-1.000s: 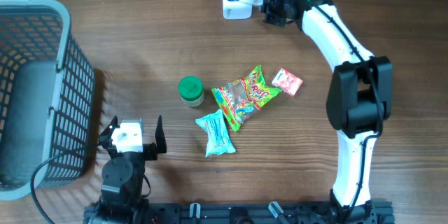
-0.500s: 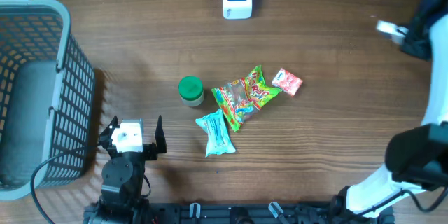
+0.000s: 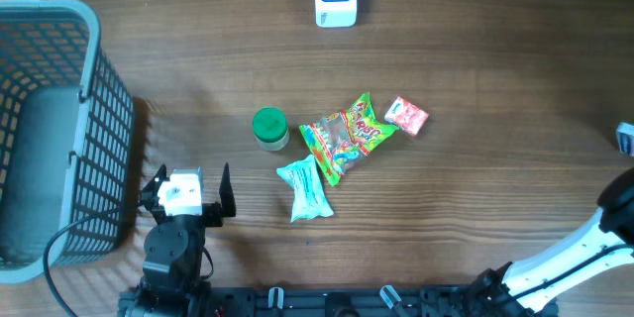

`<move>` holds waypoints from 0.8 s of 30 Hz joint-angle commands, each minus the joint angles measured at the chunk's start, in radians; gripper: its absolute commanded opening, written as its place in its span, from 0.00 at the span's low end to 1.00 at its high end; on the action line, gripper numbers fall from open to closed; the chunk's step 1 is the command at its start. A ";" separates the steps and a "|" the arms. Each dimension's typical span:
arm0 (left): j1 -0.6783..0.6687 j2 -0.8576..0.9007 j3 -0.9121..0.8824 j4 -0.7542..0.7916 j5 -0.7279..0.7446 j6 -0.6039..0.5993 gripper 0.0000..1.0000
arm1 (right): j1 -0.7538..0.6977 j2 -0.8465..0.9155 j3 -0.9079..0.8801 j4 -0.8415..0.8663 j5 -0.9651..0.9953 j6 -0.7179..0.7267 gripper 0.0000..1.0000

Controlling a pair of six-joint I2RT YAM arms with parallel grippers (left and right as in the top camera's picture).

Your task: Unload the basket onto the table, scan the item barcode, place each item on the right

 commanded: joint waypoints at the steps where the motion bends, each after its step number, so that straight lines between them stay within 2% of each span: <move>1: -0.005 -0.007 -0.002 0.003 -0.006 -0.010 1.00 | -0.040 -0.100 0.113 0.008 -0.210 -0.347 0.98; 3: -0.005 -0.007 -0.002 0.003 -0.006 -0.010 1.00 | -0.039 -0.153 0.122 0.007 -0.391 -0.433 1.00; 5: -0.005 -0.007 -0.002 0.003 -0.006 -0.010 1.00 | -0.012 -0.224 0.122 -0.056 -0.742 -0.593 1.00; 8: -0.005 -0.007 -0.002 0.003 -0.006 -0.010 1.00 | 0.100 -0.261 0.122 -0.185 -0.901 -0.702 1.00; 11: -0.005 -0.007 -0.002 0.003 -0.006 -0.010 1.00 | 0.333 -0.259 0.104 -0.330 -0.799 -0.714 1.00; 16: -0.005 -0.007 -0.002 0.003 -0.006 -0.010 1.00 | 0.697 -0.225 0.041 -0.281 -0.564 -0.705 1.00; 17: -0.005 -0.007 -0.002 0.003 -0.006 -0.010 1.00 | 0.795 -0.208 0.006 -0.240 -0.499 -0.705 0.93; 21: -0.005 -0.007 -0.002 0.003 -0.006 -0.010 1.00 | 0.874 -0.165 -0.099 -0.210 -0.479 -0.718 0.90; 24: -0.005 -0.007 -0.002 0.003 -0.006 -0.010 1.00 | 0.874 -0.161 -0.233 -0.123 -0.557 -0.861 0.88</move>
